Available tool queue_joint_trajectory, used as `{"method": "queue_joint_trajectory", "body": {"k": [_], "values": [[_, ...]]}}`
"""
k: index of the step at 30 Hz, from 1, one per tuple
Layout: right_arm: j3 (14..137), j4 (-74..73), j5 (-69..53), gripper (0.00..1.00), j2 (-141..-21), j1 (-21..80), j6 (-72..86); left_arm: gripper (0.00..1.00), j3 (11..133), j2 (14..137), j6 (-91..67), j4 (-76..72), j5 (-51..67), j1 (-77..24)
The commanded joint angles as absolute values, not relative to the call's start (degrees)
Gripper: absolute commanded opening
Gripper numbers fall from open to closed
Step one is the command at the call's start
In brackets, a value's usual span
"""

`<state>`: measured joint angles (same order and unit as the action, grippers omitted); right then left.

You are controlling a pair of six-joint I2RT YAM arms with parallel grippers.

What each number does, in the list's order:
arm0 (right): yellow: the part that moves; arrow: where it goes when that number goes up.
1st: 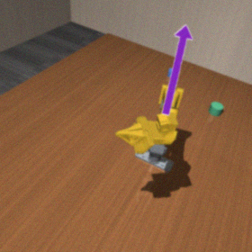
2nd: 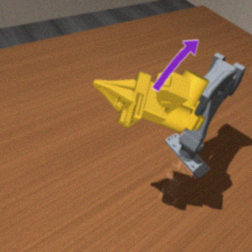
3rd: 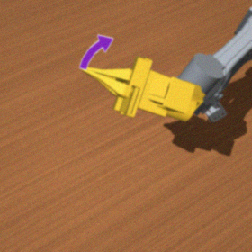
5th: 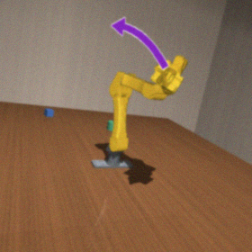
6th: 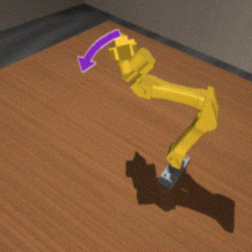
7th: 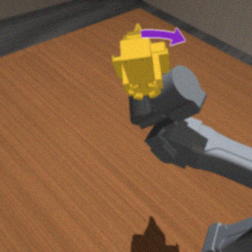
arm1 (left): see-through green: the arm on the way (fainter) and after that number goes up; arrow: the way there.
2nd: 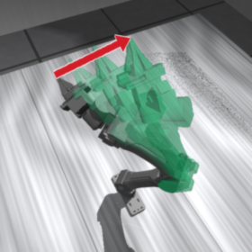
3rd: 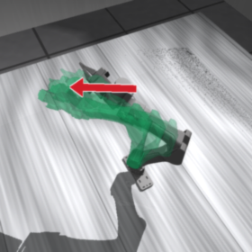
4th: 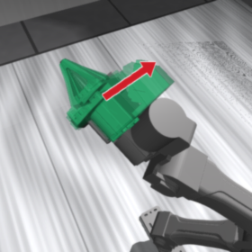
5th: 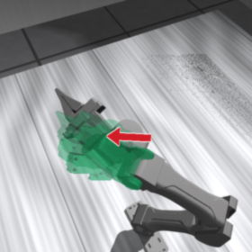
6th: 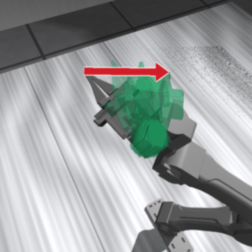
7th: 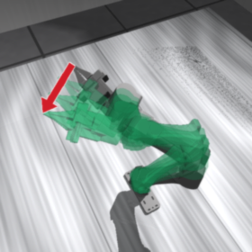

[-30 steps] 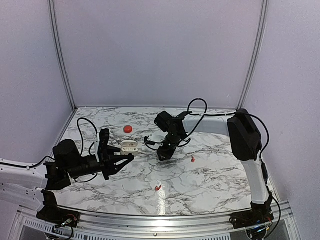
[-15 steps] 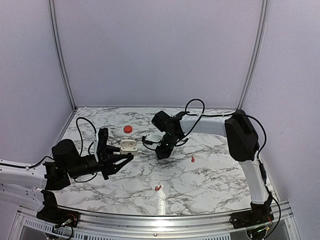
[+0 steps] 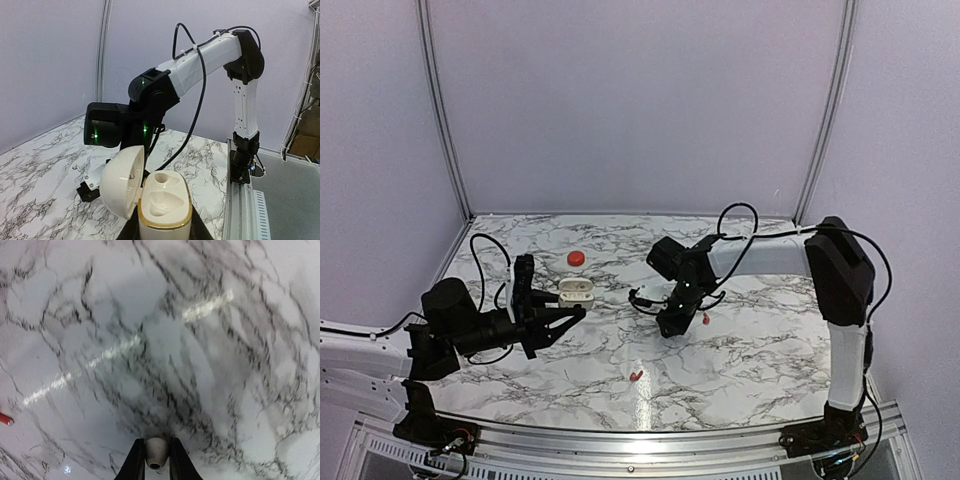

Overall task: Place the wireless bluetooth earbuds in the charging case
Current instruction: Move the left earbud to the center of the board.

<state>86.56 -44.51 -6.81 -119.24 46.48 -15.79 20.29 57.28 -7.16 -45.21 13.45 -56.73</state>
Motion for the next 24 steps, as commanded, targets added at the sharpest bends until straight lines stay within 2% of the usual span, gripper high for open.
{"method": "queue_joint_trajectory", "body": {"k": [1,10,16,24], "values": [[78.3,-47.7,-6.0,0.14,-112.5,48.9,-10.3,0.00,20.2,57.1,-7.8,-47.6,14.2,-56.4],[74.0,-51.8,-3.7,0.15,-110.4,56.8,-5.2,0.00,21.2,58.9,-7.6,-47.6,15.5,-56.4],[75.7,-55.0,-1.8,0.26,-112.7,59.6,-5.3,0.00,20.9,58.3,-7.7,-47.5,15.2,-56.4],[79.8,-57.9,-0.3,0.27,-115.3,60.7,-5.5,0.00,20.3,57.5,-7.9,-47.5,14.9,-56.4]]}}
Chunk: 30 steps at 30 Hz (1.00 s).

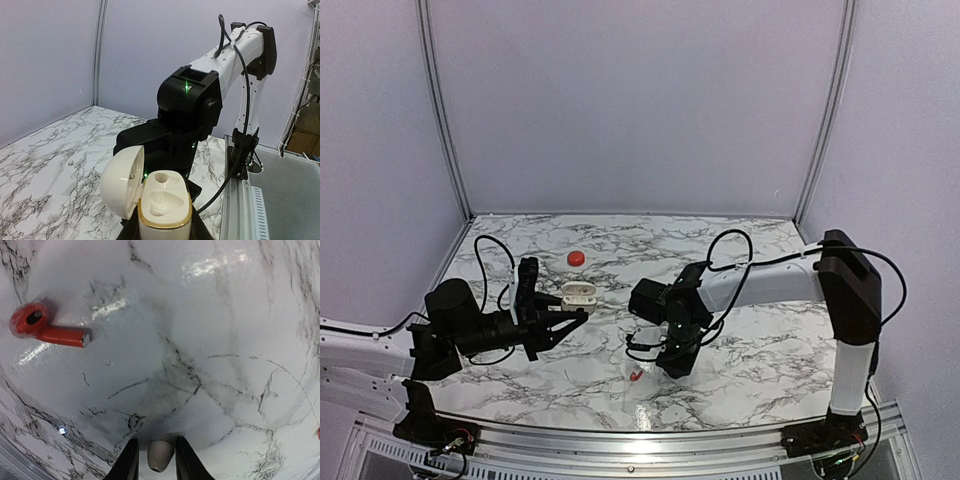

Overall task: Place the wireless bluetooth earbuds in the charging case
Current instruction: Move the left earbud to the center of the board, then pick up the left earbud from the center of the board.

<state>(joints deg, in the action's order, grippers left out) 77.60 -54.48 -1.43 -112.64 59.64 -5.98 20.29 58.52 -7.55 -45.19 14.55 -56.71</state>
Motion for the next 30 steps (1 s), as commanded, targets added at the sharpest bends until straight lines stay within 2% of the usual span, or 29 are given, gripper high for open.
{"method": "queue_joint_trajectory", "body": {"k": [1,8,19,25,30], "values": [[80.4,-58.4,1.5,0.27,-115.7,60.9,-5.6,0.00,20.3,57.4,-7.9,-47.5,14.9,-56.4],[83.1,-60.4,3.5,0.25,-117.7,61.4,-5.6,0.00,20.0,57.4,-7.7,-47.5,14.9,-56.4],[85.2,-60.7,4.6,0.14,-117.4,61.5,-5.9,0.00,20.0,57.7,-7.6,-47.5,14.8,-56.4],[85.5,-56.4,1.5,0.10,-111.7,60.6,-5.7,0.00,20.3,57.8,-7.9,-47.8,14.4,-56.4],[82.9,-46.9,0.6,0.07,-103.1,58.0,-4.4,0.00,19.5,57.3,-7.2,-49.7,13.6,-56.3]]}}
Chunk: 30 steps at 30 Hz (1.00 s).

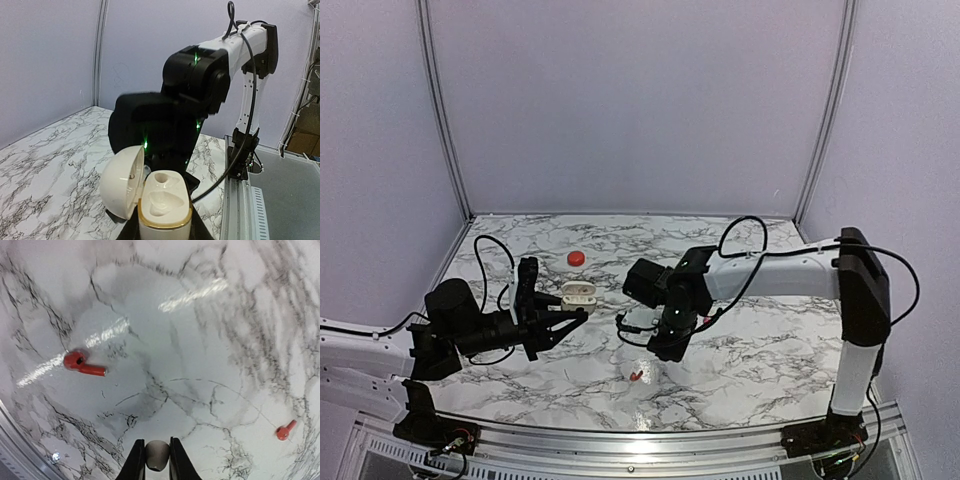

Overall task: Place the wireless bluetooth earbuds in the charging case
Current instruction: Pick up the left earbud from the center of the board, then insert the right earbud into the right side groove of the charging case.

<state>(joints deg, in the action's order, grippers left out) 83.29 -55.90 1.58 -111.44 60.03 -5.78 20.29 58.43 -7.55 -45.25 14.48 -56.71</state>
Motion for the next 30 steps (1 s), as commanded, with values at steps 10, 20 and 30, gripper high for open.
{"method": "queue_joint_trajectory", "body": {"k": [10,20,30], "values": [[74.0,-23.3,-4.0,0.06,-82.2,57.8,-6.7,0.00,18.1,56.7,2.9,-53.8,14.2,-56.4],[64.8,-1.0,-11.7,0.06,-70.4,64.3,-11.2,0.00,19.2,55.1,6.1,-54.1,15.5,-56.4],[66.0,12.0,-15.9,0.06,-75.4,67.5,-9.1,0.00,21.3,58.6,1.0,-58.0,14.4,-56.5]]}}
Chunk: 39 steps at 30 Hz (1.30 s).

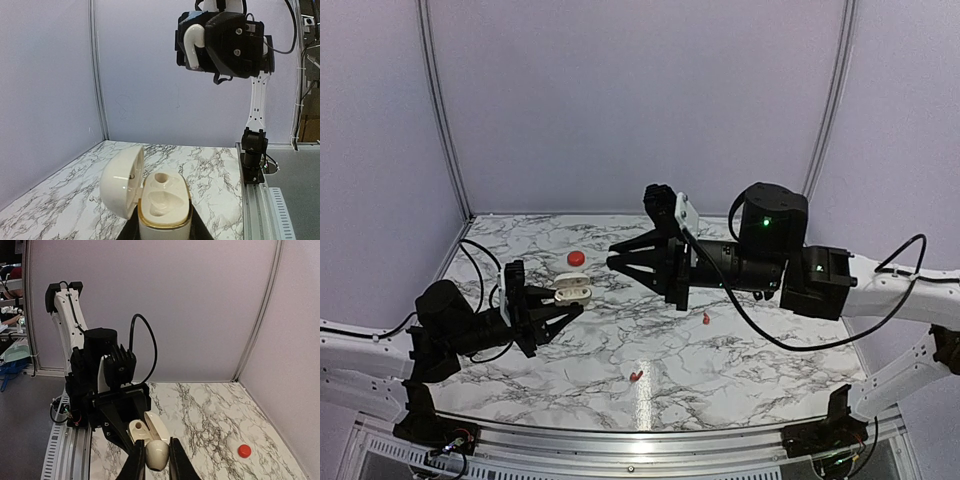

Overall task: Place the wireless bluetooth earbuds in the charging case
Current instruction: Insert the right earbud into the right side groove of the charging case.

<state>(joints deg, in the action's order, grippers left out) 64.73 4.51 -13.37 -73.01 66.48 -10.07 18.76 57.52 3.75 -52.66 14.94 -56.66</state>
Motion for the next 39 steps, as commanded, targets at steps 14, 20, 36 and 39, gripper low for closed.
{"method": "queue_joint_trajectory", "body": {"k": [14,20,36,39], "values": [[64.9,19.9,-15.2,0.05,-80.0,69.0,-5.4,0.00,21.9,62.0,-5.9,-64.2,13.4,-56.5],[65.8,20.0,-13.4,0.05,-82.6,69.1,-2.8,0.00,21.7,62.0,-6.1,-64.6,11.1,-56.5],[67.9,21.5,-8.2,0.05,-86.1,69.6,1.8,0.00,21.7,63.3,-4.2,-64.6,8.1,-57.4],[68.8,21.5,-7.9,0.05,-86.9,69.7,2.2,0.00,21.9,63.8,-3.8,-64.7,8.0,-57.8]]}}
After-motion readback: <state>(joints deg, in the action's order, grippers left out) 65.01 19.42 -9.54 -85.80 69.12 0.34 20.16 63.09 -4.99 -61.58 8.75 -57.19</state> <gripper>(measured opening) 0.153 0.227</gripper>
